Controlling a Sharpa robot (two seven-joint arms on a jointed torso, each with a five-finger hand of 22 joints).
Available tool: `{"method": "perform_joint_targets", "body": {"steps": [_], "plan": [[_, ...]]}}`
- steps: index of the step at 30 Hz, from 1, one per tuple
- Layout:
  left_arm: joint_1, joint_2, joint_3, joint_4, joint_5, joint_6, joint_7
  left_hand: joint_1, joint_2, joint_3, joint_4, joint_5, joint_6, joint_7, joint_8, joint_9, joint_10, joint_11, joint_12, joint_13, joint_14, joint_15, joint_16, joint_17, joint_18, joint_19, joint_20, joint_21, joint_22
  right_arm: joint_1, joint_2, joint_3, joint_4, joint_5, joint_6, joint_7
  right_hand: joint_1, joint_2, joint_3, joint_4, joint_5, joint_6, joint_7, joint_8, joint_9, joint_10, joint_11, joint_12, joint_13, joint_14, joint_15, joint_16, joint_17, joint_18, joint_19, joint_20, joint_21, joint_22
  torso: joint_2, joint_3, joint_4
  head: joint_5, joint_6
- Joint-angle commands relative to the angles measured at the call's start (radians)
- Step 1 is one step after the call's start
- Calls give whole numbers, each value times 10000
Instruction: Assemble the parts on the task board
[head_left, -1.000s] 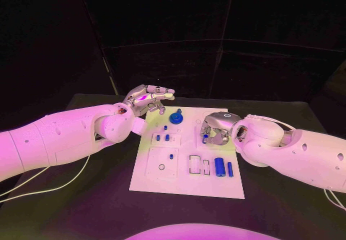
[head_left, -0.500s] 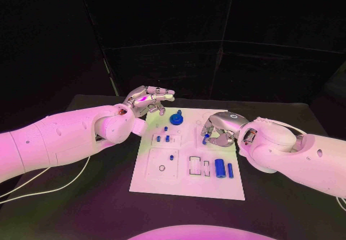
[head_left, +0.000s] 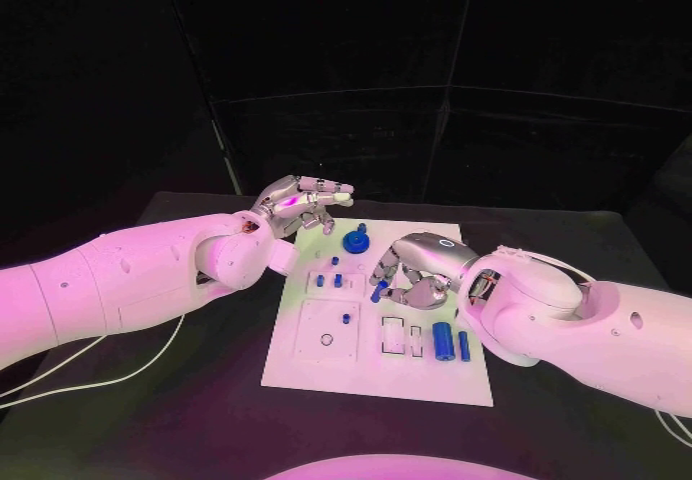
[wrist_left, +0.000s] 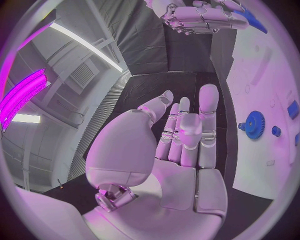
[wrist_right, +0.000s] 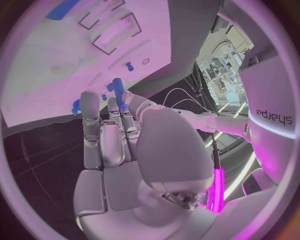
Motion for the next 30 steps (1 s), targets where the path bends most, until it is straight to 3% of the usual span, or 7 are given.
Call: {"method": "perform_joint_targets", "body": {"steps": [1,6,9,13,18,23,30], "plan": [[10,21,6,6,28,106,41,0,65,-41,5,27,-91,11,-29,-1,-72,-2,50,14,-37,63,36,-11,131,-23,59,-65,-14,16,261,2,2,-22,-273,476,15,-65,67,-4,40,35,51,45,-14,111,-75,1,4,338,-41,36,-1,-50,61,-6,22,14,6,-14,16,41,-39],[10,69,6,4,28,104,40,0,65,-41,5,27,-91,11,-29,-1,-72,-2,50,14,-37,63,36,-11,131,-23,59,-65,-14,-28,812,-6,-165,-288,-251,583,8,-72,74,-13,54,34,54,43,-15,111,-72,-5,3,333,-40,25,-26,-49,57,-5,26,15,7,-1,2,136,-81],[11,96,6,2,28,105,37,0,65,-41,5,27,-91,11,-29,-1,-72,-2,50,14,-37,63,36,-11,131,-23,59,-65,-14,-79,1048,-33,-302,-382,-189,609,6,-73,76,-15,57,34,54,43,-16,111,-72,-6,3,333,-39,23,-29,-49,56,-5,26,14,-1,-14,10,183,-101],[11,144,6,-3,27,110,42,0,65,-41,5,27,-91,11,-29,-1,-72,-2,50,14,-37,63,36,-11,131,-23,59,-65,-14,-203,1455,-223,-642,-553,-6,646,4,-75,79,-20,63,34,55,42,-16,111,-71,-9,3,335,-39,31,-15,-48,52,-4,25,7,-1,-8,18,271,-136],[13,153,6,0,27,110,39,0,65,-41,5,27,-91,11,-29,-1,-72,-2,50,14,-37,63,36,-11,131,-23,59,-65,-14,-406,1769,-326,-954,-620,174,672,1,-81,85,-29,73,31,57,39,-18,109,-69,-14,2,336,-37,35,-11,-47,47,-3,25,3,4,-10,0,344,-163],[13,162,7,1,27,114,38,0,65,-41,5,27,-91,11,-29,-1,-72,-2,50,14,-37,63,36,-11,131,-23,59,-65,-14,-597,2006,-358,-1206,-749,239,711,-1,-80,95,-38,82,27,59,36,-20,106,-67,-21,2,337,-36,39,-4,-48,46,-3,31,9,5,3,-20,433,-204],[14,193,7,-19,27,128,35,0,65,-41,5,27,-91,11,-29,-1,-72,-2,50,14,-37,63,36,-11,131,-23,59,-65,-14,-756,2301,-369,-1483,-875,201,822,-3,-68,129,-67,117,19,66,27,-26,100,-61,-39,1,338,-31,48,6,-47,37,0,43,12,5,-7,-9,447,-231]]}}
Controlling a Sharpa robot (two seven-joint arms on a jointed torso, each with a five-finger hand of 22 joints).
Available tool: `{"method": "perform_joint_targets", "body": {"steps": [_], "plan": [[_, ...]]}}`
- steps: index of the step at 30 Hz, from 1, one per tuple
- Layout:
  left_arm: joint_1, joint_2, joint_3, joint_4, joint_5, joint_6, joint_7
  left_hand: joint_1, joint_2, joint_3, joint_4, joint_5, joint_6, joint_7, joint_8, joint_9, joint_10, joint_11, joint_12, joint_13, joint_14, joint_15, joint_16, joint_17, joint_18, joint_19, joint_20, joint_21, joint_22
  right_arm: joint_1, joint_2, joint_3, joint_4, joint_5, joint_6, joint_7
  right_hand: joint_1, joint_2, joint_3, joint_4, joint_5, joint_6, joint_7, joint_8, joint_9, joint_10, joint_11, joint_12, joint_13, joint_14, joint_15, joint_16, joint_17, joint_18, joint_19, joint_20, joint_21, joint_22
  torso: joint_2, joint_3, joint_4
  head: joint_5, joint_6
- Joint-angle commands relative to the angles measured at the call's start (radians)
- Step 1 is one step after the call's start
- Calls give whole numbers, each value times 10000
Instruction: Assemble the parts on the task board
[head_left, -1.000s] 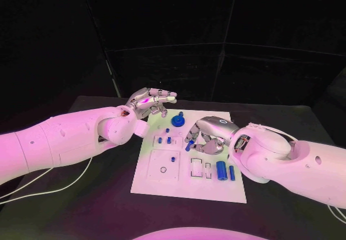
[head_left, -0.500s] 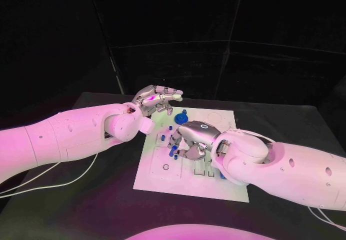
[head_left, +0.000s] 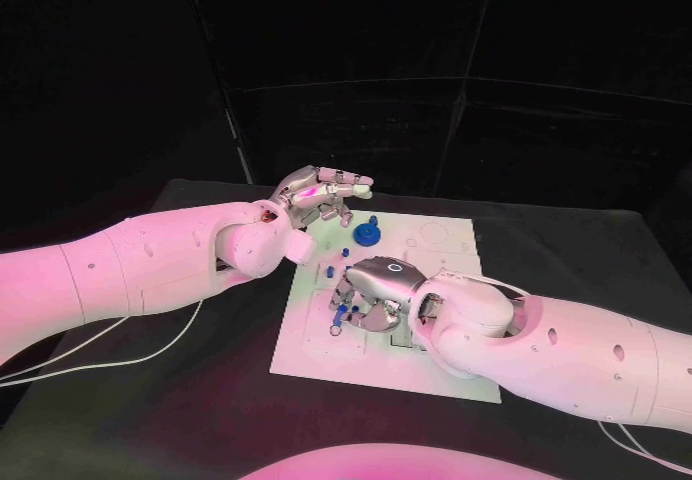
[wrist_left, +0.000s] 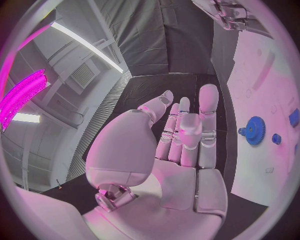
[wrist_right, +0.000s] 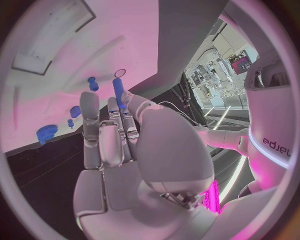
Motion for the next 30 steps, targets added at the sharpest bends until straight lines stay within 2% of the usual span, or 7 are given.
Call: {"method": "perform_joint_targets", "body": {"steps": [1,14,30], "plan": [[15,18,8,-5,27,119,41,0,65,-42,5,27,-91,11,-29,-1,-72,-2,50,16,-37,63,36,-13,131,-23,59,-65,-16,-22,80,1,-64,-232,68,203,-1,-66,70,-6,63,23,68,45,-7,99,-62,11,12,338,-32,48,17,-47,37,0,42,15,5,-4,-1,20,-14],[17,25,9,-7,27,124,33,-3,73,-55,15,27,-102,13,-24,0,-88,0,61,17,-38,66,44,-11,131,-19,63,-66,-14,-160,261,-9,-240,-339,221,272,-5,-57,82,-13,75,26,71,45,-8,100,-59,6,12,338,-30,50,17,-47,36,2,48,20,-2,-6,3,94,-72],[19,20,9,-11,27,144,-3,-5,76,-62,20,27,-107,14,-22,0,-96,1,67,18,-39,67,48,-10,131,-18,64,-66,-14,-206,275,-29,-326,-421,433,305,-22,-42,94,-15,84,37,73,49,-7,108,-57,3,14,336,-27,46,7,-48,32,5,55,25,-9,-3,-4,152,-94]]}}
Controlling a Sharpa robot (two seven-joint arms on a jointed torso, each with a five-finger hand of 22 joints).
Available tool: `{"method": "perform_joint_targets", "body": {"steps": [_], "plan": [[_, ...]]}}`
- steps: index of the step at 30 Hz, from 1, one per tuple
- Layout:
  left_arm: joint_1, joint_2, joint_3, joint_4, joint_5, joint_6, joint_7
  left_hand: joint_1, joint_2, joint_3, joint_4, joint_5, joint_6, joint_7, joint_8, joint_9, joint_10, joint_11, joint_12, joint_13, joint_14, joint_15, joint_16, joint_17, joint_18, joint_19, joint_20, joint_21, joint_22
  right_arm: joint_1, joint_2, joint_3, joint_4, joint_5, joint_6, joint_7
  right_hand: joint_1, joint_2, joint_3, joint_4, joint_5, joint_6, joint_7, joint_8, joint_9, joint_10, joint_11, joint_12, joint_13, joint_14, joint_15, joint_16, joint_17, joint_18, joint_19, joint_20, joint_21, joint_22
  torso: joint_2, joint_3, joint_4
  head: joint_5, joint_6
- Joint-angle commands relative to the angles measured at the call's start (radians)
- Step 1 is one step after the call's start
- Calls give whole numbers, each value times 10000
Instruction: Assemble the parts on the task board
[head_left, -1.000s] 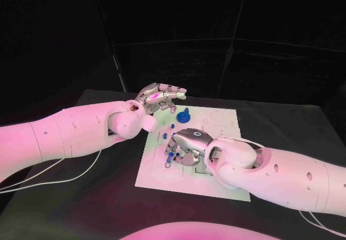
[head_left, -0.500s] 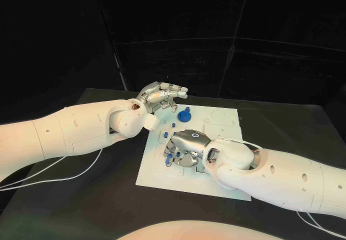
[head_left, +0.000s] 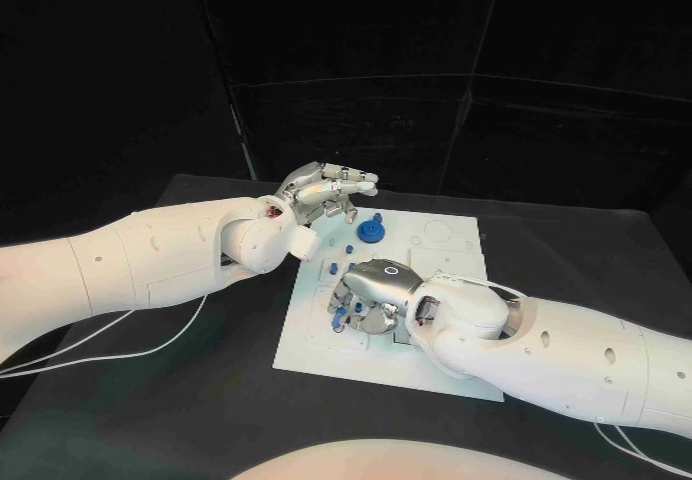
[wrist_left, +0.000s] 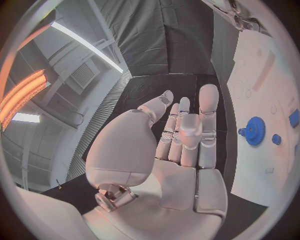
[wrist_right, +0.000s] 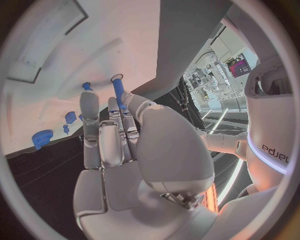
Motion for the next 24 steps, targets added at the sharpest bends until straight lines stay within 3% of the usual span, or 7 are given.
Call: {"method": "perform_joint_targets", "body": {"steps": [1,24], "plan": [[16,7,8,1,27,125,20,-5,76,-62,20,27,-71,-23,-22,0,-96,1,67,10,-3,32,48,-11,132,-18,64,-66,-15,-23,-3,-29,-21,-120,277,55,33,13,68,11,43,19,55,41,12,105,-54,33,15,336,-28,46,1,-48,32,5,56,9,1,3,0,3,5],[16,-3,9,-17,27,144,10,-5,76,-62,20,27,-71,-23,-22,0,-96,1,67,10,-3,32,48,-11,132,-18,64,-66,-15,-88,-185,-31,218,-422,159,64,22,31,90,-9,59,49,46,55,16,126,-60,32,20,338,-28,58,16,-50,34,7,77,36,3,1,4,-11,23]]}}
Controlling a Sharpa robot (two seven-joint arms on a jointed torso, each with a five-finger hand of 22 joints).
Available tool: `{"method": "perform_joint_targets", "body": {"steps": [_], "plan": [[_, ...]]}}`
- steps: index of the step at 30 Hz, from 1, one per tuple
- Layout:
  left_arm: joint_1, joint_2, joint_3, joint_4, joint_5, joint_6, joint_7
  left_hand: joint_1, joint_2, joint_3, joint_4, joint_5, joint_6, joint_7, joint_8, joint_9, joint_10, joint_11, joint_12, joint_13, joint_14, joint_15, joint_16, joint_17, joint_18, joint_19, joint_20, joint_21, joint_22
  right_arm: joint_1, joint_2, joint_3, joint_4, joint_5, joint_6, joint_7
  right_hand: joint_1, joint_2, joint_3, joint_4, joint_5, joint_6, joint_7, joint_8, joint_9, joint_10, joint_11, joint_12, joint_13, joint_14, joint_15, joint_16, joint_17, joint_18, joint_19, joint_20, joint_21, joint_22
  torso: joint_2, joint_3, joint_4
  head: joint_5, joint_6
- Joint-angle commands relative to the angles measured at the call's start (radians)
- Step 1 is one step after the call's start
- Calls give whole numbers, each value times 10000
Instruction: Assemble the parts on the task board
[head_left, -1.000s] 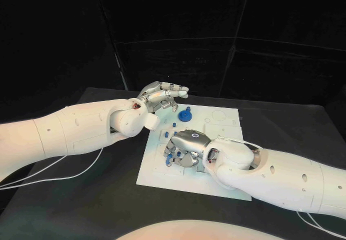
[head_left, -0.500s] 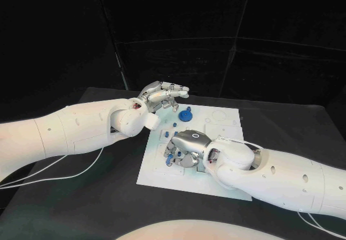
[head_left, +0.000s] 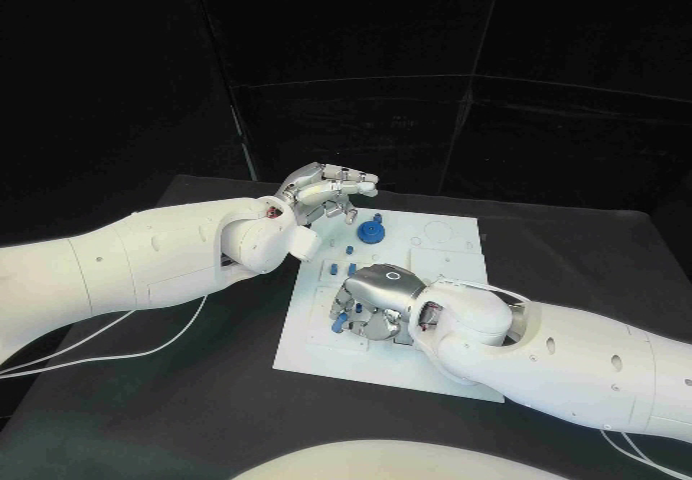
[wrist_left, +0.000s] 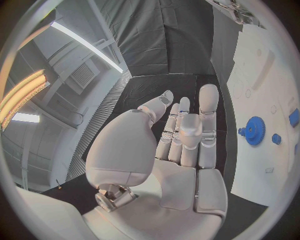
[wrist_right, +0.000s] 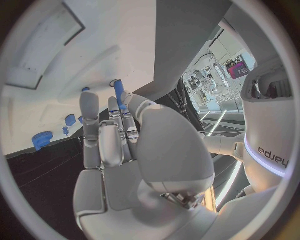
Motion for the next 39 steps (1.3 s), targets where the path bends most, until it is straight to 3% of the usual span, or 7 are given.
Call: {"method": "perform_joint_targets", "body": {"steps": [1,16,29,32,35,39], "plan": [[15,-1,8,4,27,125,28,-5,76,-62,21,27,-71,-22,-22,0,-96,1,67,12,-4,31,48,-11,131,-18,64,-66,-16,-13,-6,-17,15,-239,83,3,35,47,97,-18,72,36,24,69,11,115,-46,32,12,339,-29,59,20,-49,34,7,40,18,2,-3,6,-21,6],[15,-1,7,7,27,137,25,-5,76,-62,21,27,-71,-22,-22,0,-96,1,67,12,-4,31,48,-11,131,-18,64,-66,-16,-35,-48,-16,59,-572,-309,-243,18,43,99,-25,76,47,23,73,12,124,-47,30,14,342,-29,71,38,-51,38,8,55,38,5,-3,-1,-26,3],[15,-9,7,16,27,129,23,-5,76,-62,21,27,-71,-22,-22,0,-96,1,67,12,-4,31,48,-11,131,-18,64,-66,-16,-38,12,-15,20,-604,215,-361,-104,-6,70,-27,62,44,26,65,6,125,-45,-2,14,329,-25,52,-10,-38,-17,14,34,-26,4,-9,0,-41,-5],[16,-13,7,18,27,126,23,-5,76,-62,21,27,-71,-22,-22,0,-96,1,67,12,-4,31,48,-11,131,-18,64,-66,-16,-38,48,-15,-13,-577,225,-361,-306,-106,15,25,67,-204,103,-78,-58,-119,24,-175,-39,288,39,-10,-107,-3,-193,46,-119,-299,-1,-11,3,-47,-3],[17,-16,7,20,27,124,22,-5,76,-62,21,27,-71,-22,-22,0,-96,1,67,12,-4,31,48,-11,131,-18,64,-66,-16,-37,119,-15,-61,-508,227,-286,-682,-365,-113,163,206,-599,271,-316,-127,-953,278,-689,-110,180,237,-221,-454,44,-471,193,-401,-745,-1,-14,2,-48,-2],[17,-14,7,21,27,123,20,-5,76,-62,21,27,-71,-22,-22,0,-96,1,67,12,-4,31,48,-11,131,-18,64,-66,-16,-37,187,-15,-90,-434,217,-209,-929,-570,-323,245,512,-894,231,-433,-134,-1099,308,-796,-85,146,270,-301,-574,83,-520,282,-492,-845,6,-8,11,-48,0]]}}
